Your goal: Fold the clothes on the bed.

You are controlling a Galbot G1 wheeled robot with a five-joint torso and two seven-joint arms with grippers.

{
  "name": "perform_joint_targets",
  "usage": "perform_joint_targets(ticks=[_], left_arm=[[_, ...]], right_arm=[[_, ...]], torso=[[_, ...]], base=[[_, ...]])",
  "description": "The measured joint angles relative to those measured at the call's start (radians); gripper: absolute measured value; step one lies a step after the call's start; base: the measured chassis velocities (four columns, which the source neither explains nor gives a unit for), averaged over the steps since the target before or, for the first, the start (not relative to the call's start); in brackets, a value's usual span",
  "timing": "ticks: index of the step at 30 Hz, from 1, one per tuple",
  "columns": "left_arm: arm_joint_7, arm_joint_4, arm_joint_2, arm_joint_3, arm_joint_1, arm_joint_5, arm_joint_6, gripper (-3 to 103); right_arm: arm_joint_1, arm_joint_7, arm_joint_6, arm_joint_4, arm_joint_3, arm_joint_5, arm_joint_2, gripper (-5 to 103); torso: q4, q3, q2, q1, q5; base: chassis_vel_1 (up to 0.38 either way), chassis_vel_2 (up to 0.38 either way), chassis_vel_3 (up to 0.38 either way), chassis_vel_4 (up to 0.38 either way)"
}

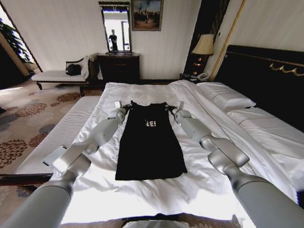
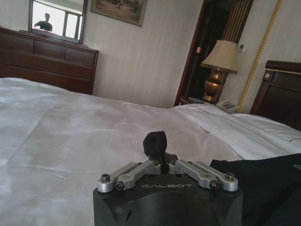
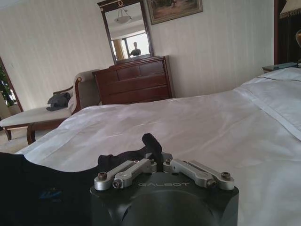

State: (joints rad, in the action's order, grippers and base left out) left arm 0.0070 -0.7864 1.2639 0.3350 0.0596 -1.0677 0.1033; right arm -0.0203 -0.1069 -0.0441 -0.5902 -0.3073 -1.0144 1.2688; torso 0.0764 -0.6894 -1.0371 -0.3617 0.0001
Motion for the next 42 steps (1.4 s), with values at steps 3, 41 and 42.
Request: perform_joint_targets(ticks=[3, 41, 42], left_arm=[[0.000, -0.039, -0.012, -0.005, 0.028, 0.000, 0.001, 2], [0.000, -0.764, -0.351, -0.301, 0.626, -0.079, -0.061, 2], [0.000, -0.764, -0.351, -0.301, 0.626, -0.079, -0.061, 2]], right_arm=[[-0.034, -0.001, 0.024, -0.044, 0.012, 0.012, -0.014, 1], [-0.537, 0.051, 0.258, -0.673, 0.165, 0.303, -0.310, 1], [-0.537, 0.051, 0.258, -0.673, 0.165, 0.303, -0.310, 1]], torso=[[-0.0005, 0.000, 0.000, 0.000, 0.0004], [-0.0009, 0.000, 0.000, 0.000, -0.0001], [-0.0009, 0.000, 0.000, 0.000, -0.0001]], base=[[0.000, 0.000, 0.000, 0.000], [0.000, 0.000, 0.000, 0.000], [0.000, 0.000, 0.000, 0.000]])
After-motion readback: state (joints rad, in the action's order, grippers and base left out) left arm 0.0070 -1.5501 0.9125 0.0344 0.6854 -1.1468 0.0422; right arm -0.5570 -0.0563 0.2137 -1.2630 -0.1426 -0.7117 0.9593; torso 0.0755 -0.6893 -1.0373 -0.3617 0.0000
